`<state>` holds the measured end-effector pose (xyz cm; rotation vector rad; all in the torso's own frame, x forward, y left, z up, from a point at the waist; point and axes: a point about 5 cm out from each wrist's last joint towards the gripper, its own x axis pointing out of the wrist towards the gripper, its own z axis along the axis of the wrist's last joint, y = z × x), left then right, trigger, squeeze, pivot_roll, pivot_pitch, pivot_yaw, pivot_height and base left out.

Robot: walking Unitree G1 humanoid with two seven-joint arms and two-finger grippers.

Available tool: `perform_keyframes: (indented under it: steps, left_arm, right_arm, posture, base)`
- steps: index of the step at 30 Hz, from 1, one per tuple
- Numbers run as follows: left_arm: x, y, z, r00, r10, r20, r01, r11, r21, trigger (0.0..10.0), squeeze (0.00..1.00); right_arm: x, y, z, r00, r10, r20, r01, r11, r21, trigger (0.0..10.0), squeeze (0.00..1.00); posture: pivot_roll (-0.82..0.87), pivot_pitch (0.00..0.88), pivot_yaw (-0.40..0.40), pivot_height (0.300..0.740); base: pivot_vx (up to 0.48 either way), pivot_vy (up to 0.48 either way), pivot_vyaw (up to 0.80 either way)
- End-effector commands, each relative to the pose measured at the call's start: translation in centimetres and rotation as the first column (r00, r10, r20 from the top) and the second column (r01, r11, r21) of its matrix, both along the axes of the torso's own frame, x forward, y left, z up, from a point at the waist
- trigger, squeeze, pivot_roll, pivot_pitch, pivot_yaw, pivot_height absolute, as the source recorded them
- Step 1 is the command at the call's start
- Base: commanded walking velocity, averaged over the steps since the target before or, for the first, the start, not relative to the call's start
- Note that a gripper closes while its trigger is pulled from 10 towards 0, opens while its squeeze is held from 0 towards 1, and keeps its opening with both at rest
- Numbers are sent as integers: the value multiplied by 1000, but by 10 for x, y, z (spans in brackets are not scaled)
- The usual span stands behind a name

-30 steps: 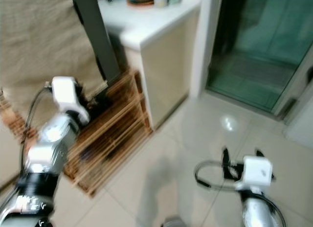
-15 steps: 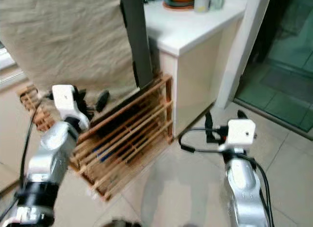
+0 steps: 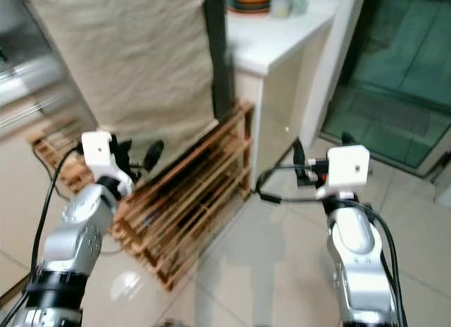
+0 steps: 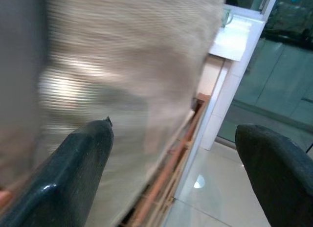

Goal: Restocking fridge

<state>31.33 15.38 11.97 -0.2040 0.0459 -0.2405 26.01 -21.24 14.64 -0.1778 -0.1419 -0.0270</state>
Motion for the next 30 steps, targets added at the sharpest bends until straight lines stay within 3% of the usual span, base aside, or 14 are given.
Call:
perform_keyframes:
  steps: [1,5,14,19,24,30]
  left_arm:
    - [-1,8,2,1000,22,3,-22,999,30,10000,0]
    - [-1,9,7,1000,9,29,-10,999,44,10000,0]
    - [5,10,17,998,-4,64,-2,997,79,10000,0]
    - [6,4,25,995,-25,93,18,997,78,10000,0]
    - [10,-3,34,991,-62,122,52,995,88,10000,0]
    - [4,-12,47,976,-117,184,107,992,68,10000,0]
  right_arm:
    - [3,3,-1,1000,11,-15,-10,999,33,10000,27]
    - [3,8,-5,999,17,-36,-15,999,52,10000,27]
    - [2,17,-15,997,36,-68,-32,997,63,10000,35]
    - [3,18,-16,997,32,-72,-27,998,64,10000,31]
    - [5,16,-16,998,17,-62,-13,998,64,10000,31]
    - [7,18,-16,998,24,-54,-20,998,63,10000,31]
  posture:
    - [-93,0,57,740]
    - [-86,0,56,740]
    - [-79,0,71,740]
    - [-78,0,72,740]
    - [-77,0,73,740]
    - [-78,0,79,740]
  base:
    - [0,480,0]
    - [0,480,0]
    - [0,479,-678]
    - [0,0,-729]
    - [0,0,0]
    - [0,-220,0]
